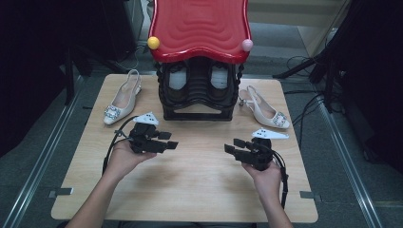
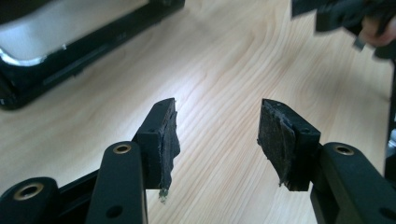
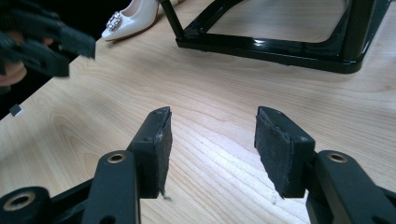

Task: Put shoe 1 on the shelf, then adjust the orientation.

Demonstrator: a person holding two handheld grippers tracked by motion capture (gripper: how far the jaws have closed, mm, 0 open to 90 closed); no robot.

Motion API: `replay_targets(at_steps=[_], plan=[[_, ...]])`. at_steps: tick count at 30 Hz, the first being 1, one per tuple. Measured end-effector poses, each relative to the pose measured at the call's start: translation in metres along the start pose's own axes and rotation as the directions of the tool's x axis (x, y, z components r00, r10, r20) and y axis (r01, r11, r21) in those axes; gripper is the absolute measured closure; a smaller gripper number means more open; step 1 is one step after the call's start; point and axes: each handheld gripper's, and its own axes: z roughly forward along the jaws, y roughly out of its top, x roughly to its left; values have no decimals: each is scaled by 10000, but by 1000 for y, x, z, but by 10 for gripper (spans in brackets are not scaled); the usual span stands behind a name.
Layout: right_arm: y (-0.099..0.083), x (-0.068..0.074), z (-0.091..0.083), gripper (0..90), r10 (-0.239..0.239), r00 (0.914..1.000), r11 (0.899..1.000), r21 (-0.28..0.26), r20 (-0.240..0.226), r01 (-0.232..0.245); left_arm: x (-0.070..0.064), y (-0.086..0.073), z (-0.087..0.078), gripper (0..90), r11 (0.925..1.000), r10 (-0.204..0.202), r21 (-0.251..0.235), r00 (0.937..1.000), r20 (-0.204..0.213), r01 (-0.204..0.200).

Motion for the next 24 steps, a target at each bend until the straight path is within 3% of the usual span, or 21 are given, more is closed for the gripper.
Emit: replay_targets(at_steps=[13, 17, 24], plan=[[-5, -9, 2, 486, 209, 9995, 9994, 267, 252, -216, 25, -22, -2, 490, 9973, -673, -303, 9971, -350, 662], [-7, -9, 1, 484, 239, 9992, 9993, 274, 319, -248, 32, -25, -5, 499, 9981, -585, -209, 9969, -517, 575], [-10, -11, -4, 484, 263, 9989, 9993, 240, 383, -273, 47, -28, -13, 589, 9954, -891, -405, 9932, -746, 863]])
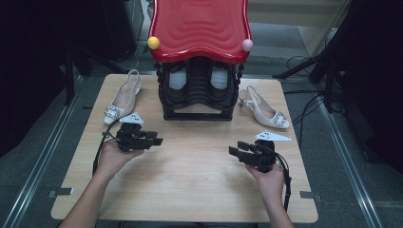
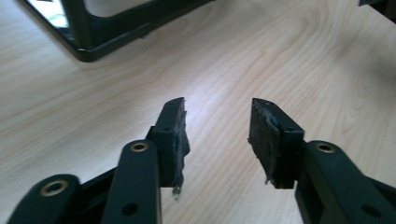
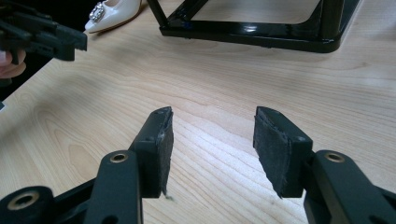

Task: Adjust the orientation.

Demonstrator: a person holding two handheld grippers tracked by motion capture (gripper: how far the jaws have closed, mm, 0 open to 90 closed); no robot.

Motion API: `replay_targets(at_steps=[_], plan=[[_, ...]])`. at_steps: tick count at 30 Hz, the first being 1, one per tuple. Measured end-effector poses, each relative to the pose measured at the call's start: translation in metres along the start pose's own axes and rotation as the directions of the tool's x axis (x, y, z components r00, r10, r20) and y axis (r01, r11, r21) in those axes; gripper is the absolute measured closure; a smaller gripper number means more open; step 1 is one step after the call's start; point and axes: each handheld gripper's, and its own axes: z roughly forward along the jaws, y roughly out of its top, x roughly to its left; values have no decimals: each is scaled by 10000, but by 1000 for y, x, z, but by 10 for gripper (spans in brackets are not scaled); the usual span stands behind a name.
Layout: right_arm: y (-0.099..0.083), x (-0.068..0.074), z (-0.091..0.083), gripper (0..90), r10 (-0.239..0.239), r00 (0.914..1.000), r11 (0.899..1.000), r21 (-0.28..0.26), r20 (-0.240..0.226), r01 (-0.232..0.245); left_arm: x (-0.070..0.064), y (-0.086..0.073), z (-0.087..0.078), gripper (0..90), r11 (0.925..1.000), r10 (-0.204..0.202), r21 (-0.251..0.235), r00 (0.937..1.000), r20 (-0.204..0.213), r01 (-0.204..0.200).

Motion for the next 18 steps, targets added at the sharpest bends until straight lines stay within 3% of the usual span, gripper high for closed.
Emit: replay_targets(at_steps=[7, 10, 12, 18], plan=[[-3, -3, 0, 484, 32, 9999, 9999, 115, 103, -33, 24, -2, -2, 735, 9990, -445, -62, 9989, 142, 446], [-4, -3, 1, 484, 81, 9999, 9998, 179, 147, -84, 33, -2, -2, 819, 9989, -462, 13, 9988, 139, 462], [-5, -3, 1, 483, 7, 9998, 9998, 216, 174, -10, 39, -1, -2, 858, 9992, -402, -17, 9991, -130, 402], [-5, -1, 5, 482, -36, 9999, 9994, 331, 139, 31, 66, -6, -7, 883, 9949, -998, -210, 9932, -597, 987]])
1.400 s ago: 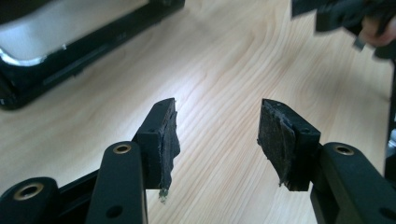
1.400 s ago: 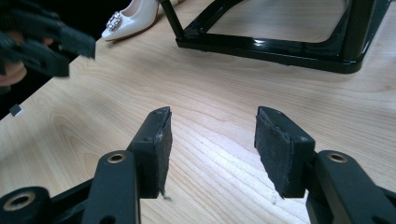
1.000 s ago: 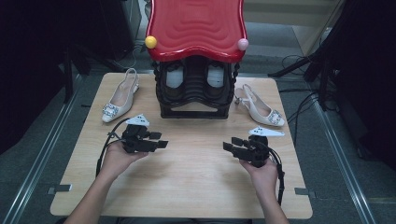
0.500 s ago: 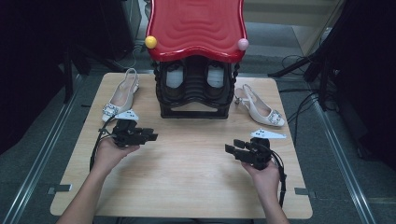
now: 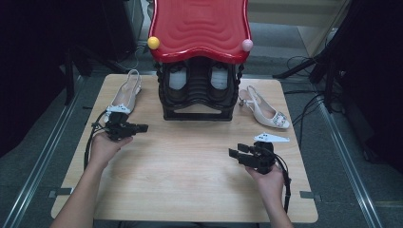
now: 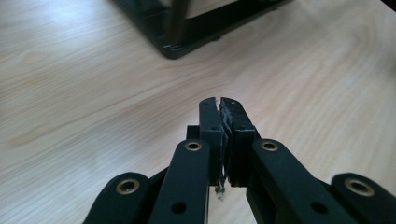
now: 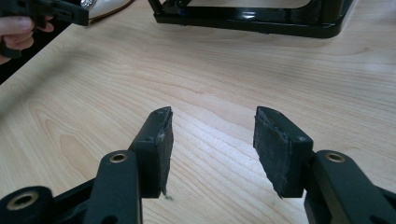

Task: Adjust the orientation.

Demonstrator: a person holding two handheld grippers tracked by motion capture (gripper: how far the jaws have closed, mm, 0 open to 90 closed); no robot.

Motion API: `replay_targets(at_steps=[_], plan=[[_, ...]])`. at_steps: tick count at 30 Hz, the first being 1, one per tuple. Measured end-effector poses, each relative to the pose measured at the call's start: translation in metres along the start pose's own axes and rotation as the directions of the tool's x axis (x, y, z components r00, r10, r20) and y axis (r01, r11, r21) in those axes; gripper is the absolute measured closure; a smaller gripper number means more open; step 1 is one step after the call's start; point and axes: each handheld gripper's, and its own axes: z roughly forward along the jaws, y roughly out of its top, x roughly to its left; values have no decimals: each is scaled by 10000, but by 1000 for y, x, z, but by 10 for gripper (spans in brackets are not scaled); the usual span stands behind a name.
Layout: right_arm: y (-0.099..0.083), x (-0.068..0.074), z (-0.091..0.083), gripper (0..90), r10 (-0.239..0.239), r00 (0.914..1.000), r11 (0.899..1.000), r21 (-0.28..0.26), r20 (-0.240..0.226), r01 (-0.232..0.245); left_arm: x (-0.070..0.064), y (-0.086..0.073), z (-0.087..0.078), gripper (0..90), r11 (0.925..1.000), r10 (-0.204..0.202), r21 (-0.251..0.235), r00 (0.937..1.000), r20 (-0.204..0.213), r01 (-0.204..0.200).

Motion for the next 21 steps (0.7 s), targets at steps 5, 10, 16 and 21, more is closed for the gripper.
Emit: replay_targets(at_steps=[5, 10, 16, 21], plan=[[-1, 1, 4, 480, -122, 9999, 9998, 153, -16, 122, 22, -6, -2, 882, 9987, -495, -131, 9984, -270, 491], [-4, 2, 2, 475, -85, 9999, 9997, 209, 65, 83, 36, -7, 0, 881, 9969, -781, -95, 9951, -614, 777], [-9, -1, -2, 471, 61, 9998, 9998, 201, 189, -65, 52, -5, 4, 882, 9962, -854, -275, 9914, -989, 830], [-14, -2, -7, 471, 164, 9993, 9997, 175, 328, -169, 68, -3, 4, 883, 9936, -1110, -351, 9856, -1277, 1073]])
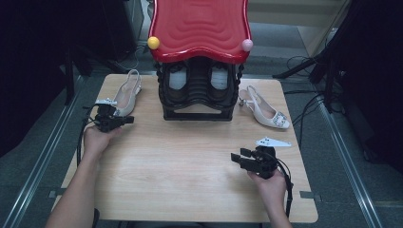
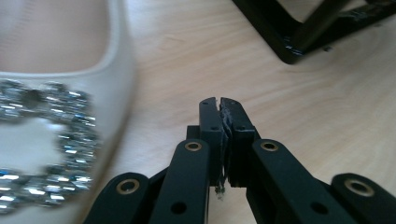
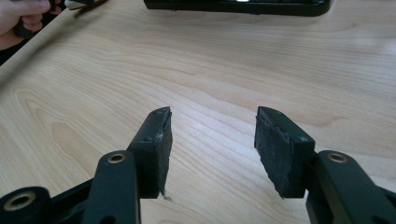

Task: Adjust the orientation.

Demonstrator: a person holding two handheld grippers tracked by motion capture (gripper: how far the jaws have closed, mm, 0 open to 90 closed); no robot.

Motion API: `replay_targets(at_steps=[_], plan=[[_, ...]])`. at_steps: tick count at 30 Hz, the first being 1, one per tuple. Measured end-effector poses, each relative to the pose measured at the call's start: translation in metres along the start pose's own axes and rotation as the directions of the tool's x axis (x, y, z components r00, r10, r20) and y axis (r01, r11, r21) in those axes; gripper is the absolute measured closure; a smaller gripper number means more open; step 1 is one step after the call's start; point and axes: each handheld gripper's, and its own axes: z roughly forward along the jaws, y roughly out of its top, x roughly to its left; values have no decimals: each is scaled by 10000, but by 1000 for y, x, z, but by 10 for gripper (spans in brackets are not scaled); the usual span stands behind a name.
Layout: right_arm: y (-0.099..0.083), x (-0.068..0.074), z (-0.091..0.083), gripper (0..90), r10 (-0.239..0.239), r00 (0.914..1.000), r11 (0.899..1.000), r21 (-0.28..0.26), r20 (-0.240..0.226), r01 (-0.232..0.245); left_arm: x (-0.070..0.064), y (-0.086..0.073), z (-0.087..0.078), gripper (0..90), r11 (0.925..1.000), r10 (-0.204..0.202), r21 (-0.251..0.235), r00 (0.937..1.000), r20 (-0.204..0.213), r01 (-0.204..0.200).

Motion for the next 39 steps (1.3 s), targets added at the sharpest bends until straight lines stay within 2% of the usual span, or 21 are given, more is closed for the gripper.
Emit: replay_targets(at_steps=[2, 4, 6, 9, 12, 15, 18, 25, 30, 31, 33, 37, 39], plan=[[-2, -1, -2, 470, 40, 10000, 10000, 2, 63, -40, 4, 1, 1, 884, 9999, -26, -147, 9998, -181, 24], [-3, -1, -3, 469, 57, 9999, 10000, 28, 125, -57, 8, 2, 3, 884, 10000, -94, 1, 9995, -314, 95], [-5, -2, -4, 468, 143, 9998, 9999, 36, 164, -143, 9, 1, 8, 884, 9998, 43, 188, 9986, -528, -33], [-6, -2, -5, 465, 169, 9996, 9998, 41, 240, -170, 14, 1, 12, 884, 9998, -132, 158, 9990, -418, 139], [-8, -2, -6, 463, 192, 9995, 9998, 9, 251, -193, 20, 1, 9, 890, 9993, -348, -166, 9990, -289, 343], [-8, -3, -6, 459, 188, 9994, 9998, 52, 273, -189, 23, 0, 7, 894, 9991, -354, -265, 9989, -303, 346], [-8, -3, -6, 458, 211, 9994, 9998, 25, 262, -212, 28, -1, 4, 894, 9975, -655, -296, 9976, -221, 649], [-8, -3, -8, 453, 231, 9993, 9997, -5, 279, -231, 37, -4, -3, 896, 9962, -807, -363, 9953, -543, 788], [-8, -4, -8, 449, 218, 9994, 9998, 21, 284, -219, 46, -6, -8, 898, 9916, -1226, -513, 9892, -803, 1188], [-8, -4, -7, 448, 207, 9994, 9998, 31, 292, -208, 48, -6, -10, 898, 9913, -1281, -389, 9889, -759, 1254], [-9, -4, -6, 447, 259, 9993, 9996, 122, 285, -263, 48, -6, -10, 898, 9900, -1347, -529, 9873, -845, 1306], [-8, -3, -4, 446, 224, 9995, 9996, 183, 234, -228, 46, -5, -11, 895, 9898, -1400, -382, 9862, -885, 1370], [-8, -2, -3, 445, 188, 9996, 9996, 220, 219, -193, 43, -3, -12, 894, 9906, -1341, -380, 9886, -684, 1317]])
